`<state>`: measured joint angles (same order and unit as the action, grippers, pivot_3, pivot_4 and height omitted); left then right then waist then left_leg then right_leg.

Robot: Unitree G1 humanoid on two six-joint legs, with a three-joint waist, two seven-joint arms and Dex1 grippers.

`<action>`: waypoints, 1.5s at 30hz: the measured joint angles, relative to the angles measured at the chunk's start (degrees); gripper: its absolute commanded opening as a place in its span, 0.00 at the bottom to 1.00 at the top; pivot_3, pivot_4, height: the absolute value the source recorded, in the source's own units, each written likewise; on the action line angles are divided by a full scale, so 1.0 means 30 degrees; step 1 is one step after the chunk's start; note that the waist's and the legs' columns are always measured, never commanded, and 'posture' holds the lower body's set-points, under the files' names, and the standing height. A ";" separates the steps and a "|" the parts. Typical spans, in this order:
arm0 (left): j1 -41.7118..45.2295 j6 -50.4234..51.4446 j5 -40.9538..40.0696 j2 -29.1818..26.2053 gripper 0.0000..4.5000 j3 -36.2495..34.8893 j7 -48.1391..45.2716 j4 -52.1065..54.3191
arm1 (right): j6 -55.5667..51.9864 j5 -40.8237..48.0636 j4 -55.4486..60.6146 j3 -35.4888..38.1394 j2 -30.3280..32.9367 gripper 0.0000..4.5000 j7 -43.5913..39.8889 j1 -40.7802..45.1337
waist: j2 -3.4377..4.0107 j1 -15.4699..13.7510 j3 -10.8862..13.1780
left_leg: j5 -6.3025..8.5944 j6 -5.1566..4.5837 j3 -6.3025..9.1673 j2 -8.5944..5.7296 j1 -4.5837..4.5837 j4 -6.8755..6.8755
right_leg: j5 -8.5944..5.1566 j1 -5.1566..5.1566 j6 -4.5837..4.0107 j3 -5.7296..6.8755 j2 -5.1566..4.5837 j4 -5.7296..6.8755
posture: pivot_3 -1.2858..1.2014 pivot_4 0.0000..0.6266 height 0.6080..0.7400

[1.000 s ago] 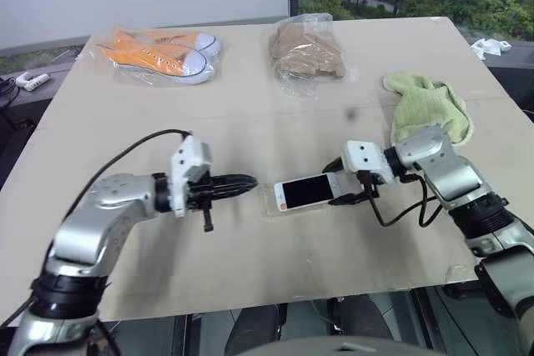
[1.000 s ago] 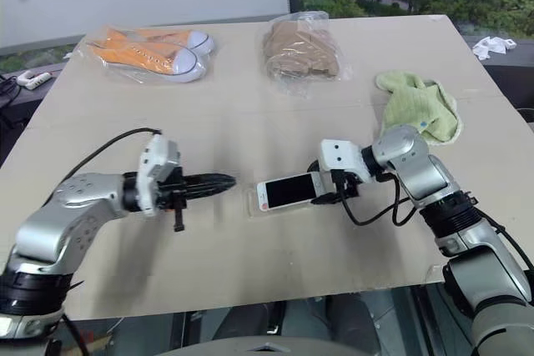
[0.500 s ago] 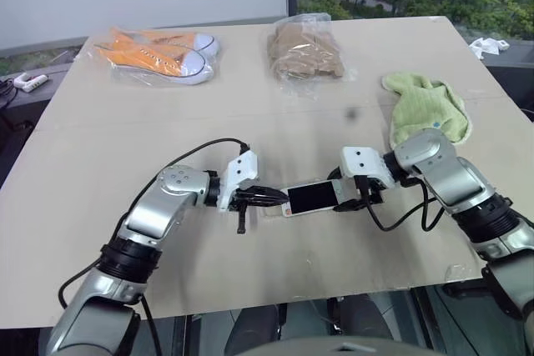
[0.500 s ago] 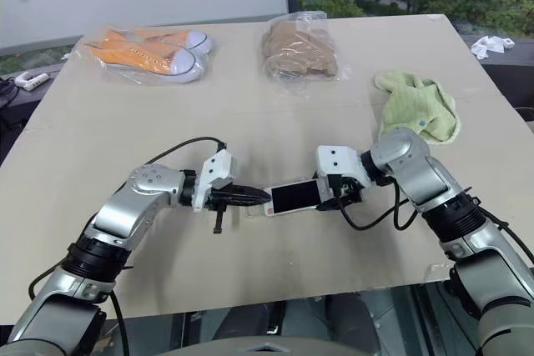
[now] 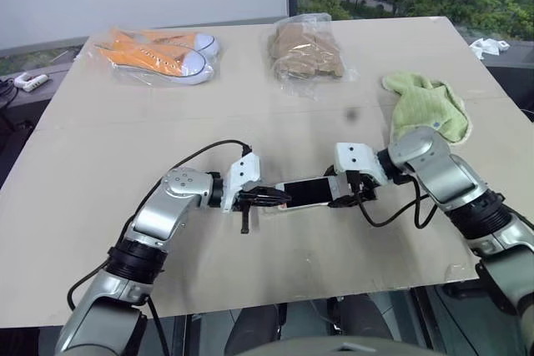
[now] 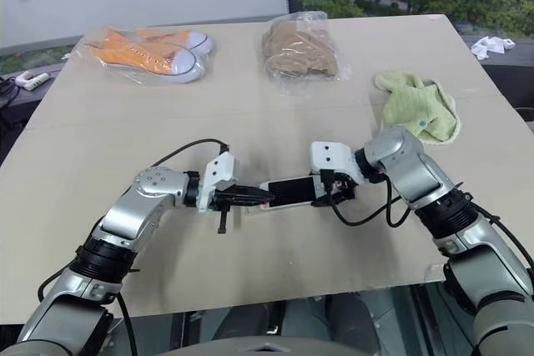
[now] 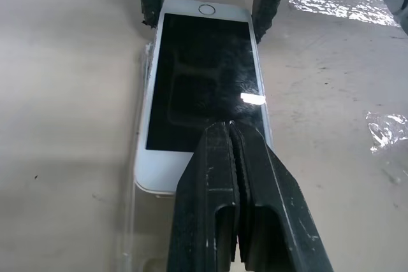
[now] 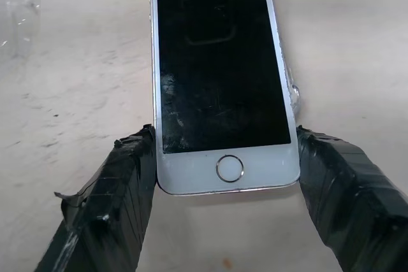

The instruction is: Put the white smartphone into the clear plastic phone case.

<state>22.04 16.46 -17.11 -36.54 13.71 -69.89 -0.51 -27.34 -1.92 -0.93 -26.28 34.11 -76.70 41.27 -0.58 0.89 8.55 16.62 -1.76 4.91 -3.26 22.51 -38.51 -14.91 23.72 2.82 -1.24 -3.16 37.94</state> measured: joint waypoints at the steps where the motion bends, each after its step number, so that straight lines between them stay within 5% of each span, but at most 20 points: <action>1: -0.0007 0.0001 0.0011 0.0001 0.01 -0.0010 0.0034 0.0000 | 0.0120 -0.0029 -0.0087 -0.0052 0.0000 0.66 0.0032 0.0064 | 0.0000 -0.0002 0.0000 | 0.0000 0.0000 0.0001 0.0000 0.0002 0.0000 | 0.0000 0.0000 0.0000 -0.0001 0.0000 -0.0001 | 0.52 0.24 1.00; 9: 0.0085 -0.0223 0.0305 0.0268 0.01 0.0000 0.0322 -0.0022 | 0.2137 -0.0804 -0.0645 -0.0520 -0.0019 0.66 0.0259 0.0518 | -0.0002 0.0002 -0.0003 | -0.0001 0.0001 0.0000 -0.0001 0.0000 -0.0009 | 0.0000 -0.0001 0.0001 0.0028 0.0001 0.0006 | 0.52 0.24 1.00; 45: 0.0343 -0.0355 0.1675 0.0294 0.01 0.1133 0.0673 -0.0243 | 0.1164 -0.1477 -0.0734 -0.1430 0.0180 0.66 -0.0500 0.1344 | 0.0077 -0.0117 -0.0196 | -0.0001 -0.0001 0.0062 -0.0039 -0.0024 -0.0082 | 0.0001 -0.0058 0.0003 0.0043 -0.0025 0.0024 | 0.52 0.24 1.00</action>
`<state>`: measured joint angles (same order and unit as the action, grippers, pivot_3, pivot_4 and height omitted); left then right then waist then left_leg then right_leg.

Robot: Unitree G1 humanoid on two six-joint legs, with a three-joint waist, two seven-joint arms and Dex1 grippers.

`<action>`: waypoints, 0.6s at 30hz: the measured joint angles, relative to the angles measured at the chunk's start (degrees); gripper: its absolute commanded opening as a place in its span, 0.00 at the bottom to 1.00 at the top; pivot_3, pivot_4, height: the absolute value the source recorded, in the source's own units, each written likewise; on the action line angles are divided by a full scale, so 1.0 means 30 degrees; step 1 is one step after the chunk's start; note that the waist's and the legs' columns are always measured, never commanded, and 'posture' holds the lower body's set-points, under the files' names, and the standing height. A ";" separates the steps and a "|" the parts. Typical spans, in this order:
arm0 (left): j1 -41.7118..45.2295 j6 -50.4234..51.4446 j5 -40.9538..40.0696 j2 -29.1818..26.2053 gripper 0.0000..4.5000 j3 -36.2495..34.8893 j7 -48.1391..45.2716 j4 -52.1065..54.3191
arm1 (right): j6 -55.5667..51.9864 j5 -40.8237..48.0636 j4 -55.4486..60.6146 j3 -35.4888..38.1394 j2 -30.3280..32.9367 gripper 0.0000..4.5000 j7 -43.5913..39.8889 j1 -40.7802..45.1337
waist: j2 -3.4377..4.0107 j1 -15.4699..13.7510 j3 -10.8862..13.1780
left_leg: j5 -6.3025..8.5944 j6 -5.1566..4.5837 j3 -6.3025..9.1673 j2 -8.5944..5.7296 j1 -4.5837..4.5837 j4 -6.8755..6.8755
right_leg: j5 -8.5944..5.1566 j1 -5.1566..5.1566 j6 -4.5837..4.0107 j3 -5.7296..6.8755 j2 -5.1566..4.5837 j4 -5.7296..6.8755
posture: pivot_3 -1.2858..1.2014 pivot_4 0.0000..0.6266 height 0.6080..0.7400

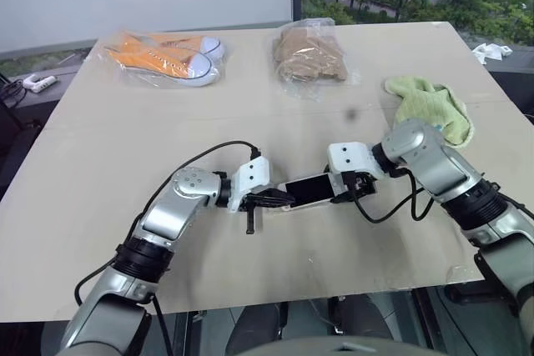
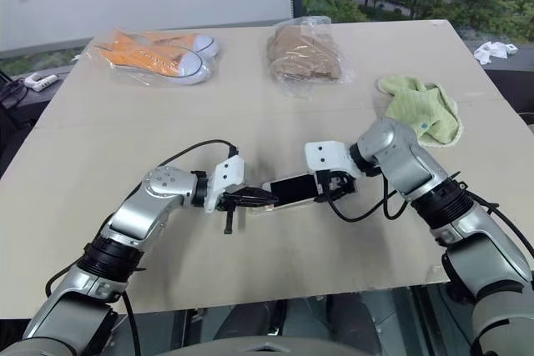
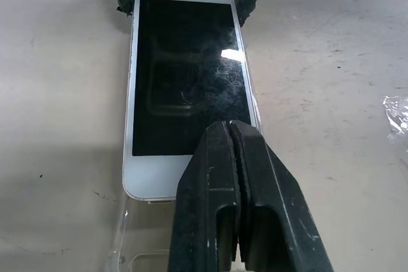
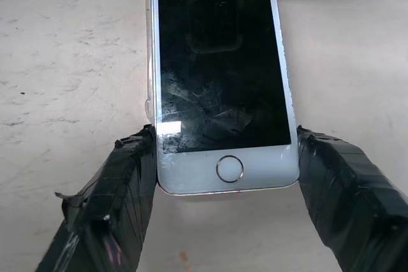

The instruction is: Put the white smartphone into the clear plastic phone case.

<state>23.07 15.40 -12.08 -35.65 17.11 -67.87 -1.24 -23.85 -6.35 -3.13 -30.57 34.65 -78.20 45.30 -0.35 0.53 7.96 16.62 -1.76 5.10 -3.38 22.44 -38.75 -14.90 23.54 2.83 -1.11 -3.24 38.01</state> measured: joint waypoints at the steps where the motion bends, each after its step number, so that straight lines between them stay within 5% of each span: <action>1: 0.0018 -0.0044 0.0051 0.0000 0.01 0.0027 0.0004 -0.0005 | -0.0147 0.0005 0.0040 0.0000 0.0017 0.66 -0.0001 -0.0016 | 0.0001 -0.0002 -0.0010 | 0.0000 0.0000 0.0003 -0.0001 0.0000 0.0000 | 0.0000 -0.0006 0.0000 0.0001 -0.0001 -0.0002 | 0.52 0.24 1.00; 11: 0.0218 -0.0624 0.0322 0.0001 0.01 0.0128 0.0236 -0.0610 | -0.2723 -0.0014 0.1166 -0.0058 0.0238 0.66 0.0003 -0.0405 | 0.0041 -0.0113 -0.0158 | 0.0000 -0.0003 0.0027 -0.0010 -0.0047 -0.0004 | -0.0001 -0.0065 0.0001 0.0007 -0.0009 -0.0007 | 0.52 0.24 1.00; 12: 0.0236 -0.0665 0.0371 0.0002 0.00 0.0135 0.0245 -0.0657 | -0.2861 -0.0018 0.1263 -0.0050 0.0239 0.87 0.0025 -0.0461 | 0.0041 -0.0122 -0.0157 | 0.0001 -0.0004 0.0028 -0.0010 -0.0078 0.0000 | -0.0001 -0.0094 0.0001 0.0007 -0.0009 -0.0012 | 0.52 0.24 1.00; 13: 0.0248 -0.0681 0.0423 0.0001 0.00 0.0134 0.0255 -0.0740 | -0.2966 0.0040 0.1371 -0.0027 0.0255 0.95 0.0010 -0.0537 | 0.0041 -0.0126 -0.0157 | 0.0002 -0.0004 0.0028 -0.0010 -0.0125 0.0012 | -0.0002 -0.0137 0.0001 0.0006 -0.0009 -0.0021 | 0.52 0.24 1.00; 18: 0.0320 -0.0811 0.0523 0.0002 0.00 0.0132 0.0288 -0.1028 | -0.3246 0.0471 0.1490 0.0055 0.0237 0.99 0.0073 -0.0951 | 0.0041 -0.0057 -0.0157 | 0.0004 -0.0007 0.0033 -0.0007 -0.0256 0.0047 | -0.0004 -0.0267 0.0002 0.0006 -0.0007 -0.0034 | 0.52 0.24 1.00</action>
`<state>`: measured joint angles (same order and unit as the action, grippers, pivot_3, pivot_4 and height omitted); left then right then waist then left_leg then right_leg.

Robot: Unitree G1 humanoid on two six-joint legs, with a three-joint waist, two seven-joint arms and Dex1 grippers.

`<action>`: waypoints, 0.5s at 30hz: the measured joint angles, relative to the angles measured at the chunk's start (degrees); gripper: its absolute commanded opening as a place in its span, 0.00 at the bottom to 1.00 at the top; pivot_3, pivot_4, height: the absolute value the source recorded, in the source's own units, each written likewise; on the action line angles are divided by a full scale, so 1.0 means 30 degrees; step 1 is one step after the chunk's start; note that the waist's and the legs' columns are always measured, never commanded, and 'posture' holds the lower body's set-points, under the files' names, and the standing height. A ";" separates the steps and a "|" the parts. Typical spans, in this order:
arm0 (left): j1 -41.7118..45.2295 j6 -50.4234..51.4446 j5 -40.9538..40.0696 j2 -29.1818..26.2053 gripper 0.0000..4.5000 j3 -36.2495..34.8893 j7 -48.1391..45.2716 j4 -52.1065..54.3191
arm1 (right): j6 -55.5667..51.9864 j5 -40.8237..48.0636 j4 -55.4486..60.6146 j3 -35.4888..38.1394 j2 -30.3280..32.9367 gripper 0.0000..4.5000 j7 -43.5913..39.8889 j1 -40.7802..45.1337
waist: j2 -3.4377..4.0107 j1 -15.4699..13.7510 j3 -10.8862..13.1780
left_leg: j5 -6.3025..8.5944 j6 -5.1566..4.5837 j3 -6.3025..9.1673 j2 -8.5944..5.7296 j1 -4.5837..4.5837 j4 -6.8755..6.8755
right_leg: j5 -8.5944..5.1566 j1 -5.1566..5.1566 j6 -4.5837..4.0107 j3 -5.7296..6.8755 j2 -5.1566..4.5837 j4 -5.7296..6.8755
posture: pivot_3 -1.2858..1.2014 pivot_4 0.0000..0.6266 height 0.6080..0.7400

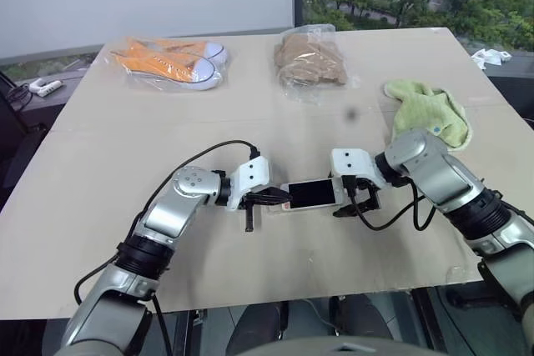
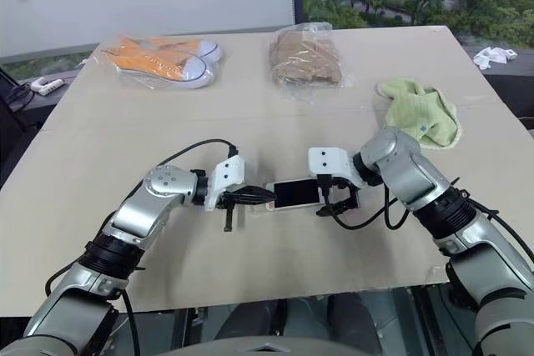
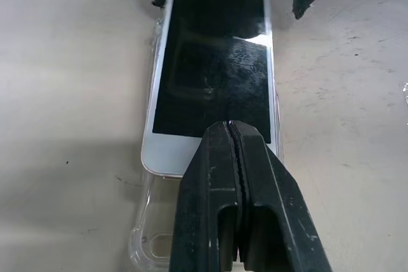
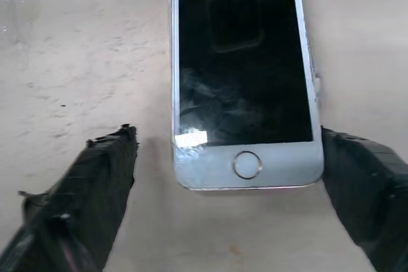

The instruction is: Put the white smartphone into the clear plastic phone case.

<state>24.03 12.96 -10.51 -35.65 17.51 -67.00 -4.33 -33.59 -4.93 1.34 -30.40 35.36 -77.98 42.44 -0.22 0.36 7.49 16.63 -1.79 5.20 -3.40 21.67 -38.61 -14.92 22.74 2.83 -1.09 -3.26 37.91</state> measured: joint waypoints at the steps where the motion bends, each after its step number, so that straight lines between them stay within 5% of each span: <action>1: 0.0037 -0.0045 0.0003 0.0000 0.00 -0.0003 0.0002 -0.0067 | -0.0007 0.0143 0.0003 0.0058 -0.0014 0.99 0.0244 -0.0049 | 0.0000 0.0014 0.0000 | 0.0000 0.0000 0.0007 0.0001 -0.0004 0.0000 | 0.0000 -0.0002 0.0000 0.0003 0.0000 0.0001 | 0.52 0.24 1.00; 10: 0.0080 -0.0418 0.0049 0.0067 0.00 -0.0001 0.0144 -0.0288 | -0.1267 0.1566 0.0905 0.2188 0.1591 0.99 0.0942 -0.0169 | 0.0004 0.0007 0.0003 | 0.0000 0.0000 0.0011 0.0000 0.0000 -0.0001 | 0.0000 -0.0006 0.0000 0.0006 -0.0012 -0.0001 | 0.52 0.24 1.00; 15: 0.0083 -0.0514 0.0085 0.0173 0.00 0.0000 0.0267 -0.0325 | -0.0774 0.1689 0.0184 0.2793 0.2146 0.58 0.1705 -0.0414 | 0.0004 -0.0001 0.0003 | 0.0001 -0.0002 0.0009 -0.0002 0.0002 0.0002 | 0.0000 -0.0009 0.0000 0.0006 -0.0023 -0.0002 | 0.52 0.24 1.00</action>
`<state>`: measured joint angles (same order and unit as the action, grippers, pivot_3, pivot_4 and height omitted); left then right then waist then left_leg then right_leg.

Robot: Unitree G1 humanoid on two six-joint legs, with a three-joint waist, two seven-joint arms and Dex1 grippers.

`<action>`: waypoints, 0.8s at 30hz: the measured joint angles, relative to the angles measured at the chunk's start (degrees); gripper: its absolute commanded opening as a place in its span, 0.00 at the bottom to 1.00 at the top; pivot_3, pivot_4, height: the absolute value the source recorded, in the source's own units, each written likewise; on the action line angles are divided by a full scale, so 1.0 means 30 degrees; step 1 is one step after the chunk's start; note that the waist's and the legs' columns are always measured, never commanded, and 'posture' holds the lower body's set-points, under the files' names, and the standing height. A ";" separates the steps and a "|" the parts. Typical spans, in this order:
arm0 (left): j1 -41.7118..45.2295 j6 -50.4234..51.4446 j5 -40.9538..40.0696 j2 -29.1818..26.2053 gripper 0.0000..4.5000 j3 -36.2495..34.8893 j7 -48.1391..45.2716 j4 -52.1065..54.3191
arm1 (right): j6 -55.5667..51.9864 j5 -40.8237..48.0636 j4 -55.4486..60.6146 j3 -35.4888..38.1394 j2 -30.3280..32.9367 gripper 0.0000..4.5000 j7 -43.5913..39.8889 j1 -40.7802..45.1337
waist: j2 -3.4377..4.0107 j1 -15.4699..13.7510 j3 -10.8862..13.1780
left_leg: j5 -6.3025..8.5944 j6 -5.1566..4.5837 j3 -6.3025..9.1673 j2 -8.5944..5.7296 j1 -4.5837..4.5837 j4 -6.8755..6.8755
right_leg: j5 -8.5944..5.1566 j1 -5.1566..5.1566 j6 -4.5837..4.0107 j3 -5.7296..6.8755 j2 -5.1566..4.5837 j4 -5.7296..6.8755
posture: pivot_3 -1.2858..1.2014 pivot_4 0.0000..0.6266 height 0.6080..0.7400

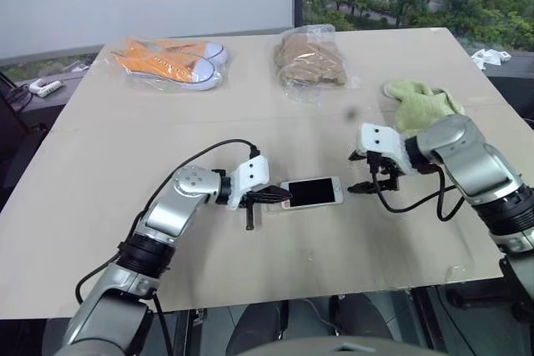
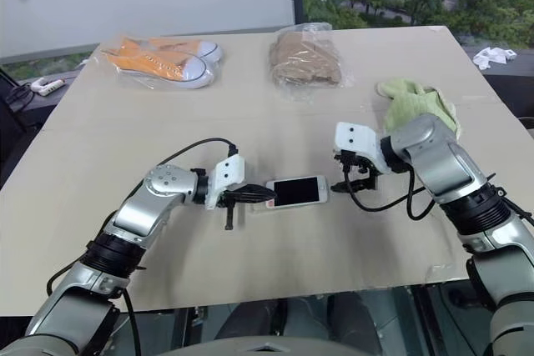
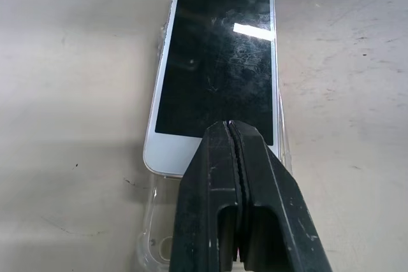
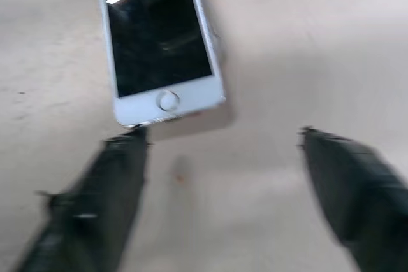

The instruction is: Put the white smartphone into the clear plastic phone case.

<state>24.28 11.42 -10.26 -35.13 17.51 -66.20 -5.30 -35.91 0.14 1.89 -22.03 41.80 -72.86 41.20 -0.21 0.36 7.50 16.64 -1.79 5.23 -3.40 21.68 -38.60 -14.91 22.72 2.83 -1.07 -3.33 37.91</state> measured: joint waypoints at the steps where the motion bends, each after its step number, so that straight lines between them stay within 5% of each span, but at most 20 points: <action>1: 0.0001 -0.0021 0.0002 0.0043 0.00 0.0000 0.0012 -0.0022 | 0.0184 0.0027 -0.0168 0.0017 0.0203 0.48 0.0100 -0.0136 | 0.0000 -0.0024 0.0000 | 0.0000 -0.0001 0.0000 -0.0002 0.0002 0.0000 | 0.0000 0.0001 0.0000 0.0002 -0.0004 -0.0001 | 0.52 0.24 1.00; 3: -0.0016 -0.0056 0.0002 0.0101 0.00 -0.0031 0.0060 -0.0041 | 0.0455 0.0099 -0.0232 0.0078 0.0610 0.23 0.0119 -0.0548 | 0.0000 -0.0041 0.0000 | 0.0000 -0.0001 0.0000 -0.0002 0.0004 0.0000 | 0.0000 -0.0004 0.0000 0.0002 -0.0006 -0.0004 | 0.52 0.24 1.00; 6: -0.0109 0.0255 -0.0168 0.0390 0.00 -0.0402 0.0188 0.0018 | 0.0505 0.0221 -0.0153 0.0086 0.0673 0.01 0.0143 -0.0775 | 0.0001 -0.0012 0.0001 | 0.0000 -0.0002 0.0001 -0.0002 0.0006 0.0006 | 0.0000 -0.0008 0.0000 0.0000 -0.0005 -0.0002 | 0.52 0.24 1.00; 19: -0.1241 0.3609 -0.2506 0.0319 0.00 -0.2516 0.0598 0.1432 | 0.0635 0.0131 0.0312 0.0017 0.0380 0.01 0.0863 -0.0875 | -0.0009 0.0095 0.0086 | -0.0003 0.0004 -0.0005 0.0002 0.0112 0.0042 | 0.0000 0.0124 -0.0001 -0.0012 -0.0002 -0.0014 | 0.52 0.24 1.00; 24: -0.1249 0.3850 -0.3100 -0.1185 0.00 -0.4450 0.0608 0.1828 | 0.0865 -0.0129 0.0180 -0.0016 0.0425 0.01 0.0900 -0.0875 | -0.0020 0.0136 0.0102 | -0.0005 0.0007 -0.0024 0.0002 0.0257 0.0042 | 0.0000 0.0282 -0.0001 -0.0028 -0.0002 -0.0009 | 0.52 0.24 1.00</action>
<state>20.53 22.97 -19.56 -38.68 4.16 -64.38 0.18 -33.32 -0.25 2.43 -22.07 43.07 -70.17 38.58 -0.27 0.77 7.80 16.62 -1.77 5.16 -3.40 22.45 -38.48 -14.91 23.56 2.83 -1.15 -3.33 37.88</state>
